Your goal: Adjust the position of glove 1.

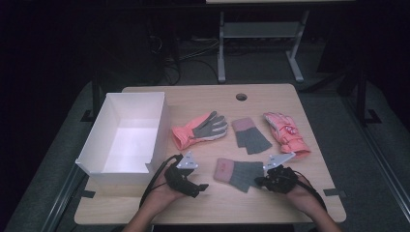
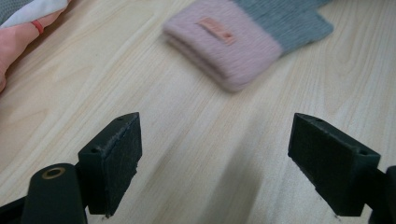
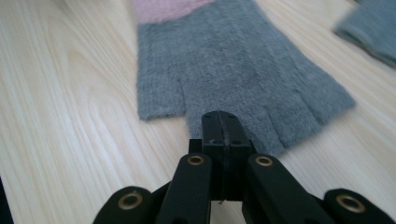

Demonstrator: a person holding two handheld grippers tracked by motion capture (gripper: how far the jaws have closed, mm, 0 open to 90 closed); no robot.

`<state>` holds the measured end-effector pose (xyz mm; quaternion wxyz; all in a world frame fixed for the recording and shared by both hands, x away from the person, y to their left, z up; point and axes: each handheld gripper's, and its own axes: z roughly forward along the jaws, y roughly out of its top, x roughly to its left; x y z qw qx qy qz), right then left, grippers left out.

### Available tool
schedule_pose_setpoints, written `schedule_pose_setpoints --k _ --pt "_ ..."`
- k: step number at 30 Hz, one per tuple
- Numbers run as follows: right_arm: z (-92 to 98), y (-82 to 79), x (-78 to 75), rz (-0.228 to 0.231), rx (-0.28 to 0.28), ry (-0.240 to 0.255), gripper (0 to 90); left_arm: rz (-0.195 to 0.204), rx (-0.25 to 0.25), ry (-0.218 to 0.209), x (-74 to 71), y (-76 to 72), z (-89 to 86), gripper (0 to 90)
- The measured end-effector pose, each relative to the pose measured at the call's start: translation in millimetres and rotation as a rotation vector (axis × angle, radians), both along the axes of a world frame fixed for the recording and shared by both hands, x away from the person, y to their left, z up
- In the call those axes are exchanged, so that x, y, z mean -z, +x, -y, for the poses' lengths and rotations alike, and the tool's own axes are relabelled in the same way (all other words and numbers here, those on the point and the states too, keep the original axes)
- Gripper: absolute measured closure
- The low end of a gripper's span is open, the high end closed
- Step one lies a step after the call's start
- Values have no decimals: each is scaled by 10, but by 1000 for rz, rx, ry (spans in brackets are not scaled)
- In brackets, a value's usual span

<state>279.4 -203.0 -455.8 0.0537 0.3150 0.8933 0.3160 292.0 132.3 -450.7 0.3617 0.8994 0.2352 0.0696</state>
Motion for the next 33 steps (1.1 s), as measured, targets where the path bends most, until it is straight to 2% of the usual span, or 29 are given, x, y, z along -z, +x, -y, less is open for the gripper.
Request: schedule_pose_setpoints --k 1,3,4,5,6,8,9,10,12,14,16,18,19,20,22,24,25,27,29,31,33 --pt "31 -5 -2 -5 9 1 900 -4 -8 -14 2 -3 12 172" --pt "84 0 -7 -6 15 10 900 -3 0 -6 -11 11 10 185" --pt "87 2 -16 -4 20 14 900 -9 -4 -21 -27 19 15 211" --pt "87 2 -16 -4 20 14 900 -9 -4 -21 -27 19 15 249" --pt "104 19 -70 10 30 41 900 -13 -9 -34 -61 47 41 302" --pt "117 39 -109 26 44 54 900 -21 0 -37 -81 68 58 435" --pt "117 39 -109 26 44 54 900 -23 8 -46 -100 88 83 435" --pt "126 58 -121 28 59 55 900 -27 33 -34 -140 140 143 616" --pt "127 63 -123 26 63 52 900 -32 44 -32 -154 166 182 761" --pt "132 69 -113 33 58 44 900 -34 74 -17 -199 266 294 878" --pt "136 62 -107 33 57 47 900 -37 85 -7 -232 346 384 896" --pt "137 55 -104 34 57 41 900 -22 100 5 -263 425 482 896" --pt "138 52 -101 34 56 39 900 -22 100 5 -263 425 482 896" --pt "137 51 -99 33 56 37 900 -24 108 -2 -273 497 586 896" --pt "128 51 -88 30 57 37 900 -25 119 3 -267 561 678 896" --pt "126 55 -83 29 55 32 900 -32 116 -3 -255 580 713 896" --pt "114 56 -65 23 57 31 900 -37 125 9 -213 646 780 896" --pt "114 60 -48 22 50 24 900 -52 130 5 -152 691 815 896" --pt "113 61 -45 20 47 20 900 -57 138 12 -128 706 820 896" --pt "100 72 -21 15 44 9 900 -77 153 44 -34 725 842 896" --pt "85 78 -8 13 41 -1 900 -84 152 43 -27 727 839 896"
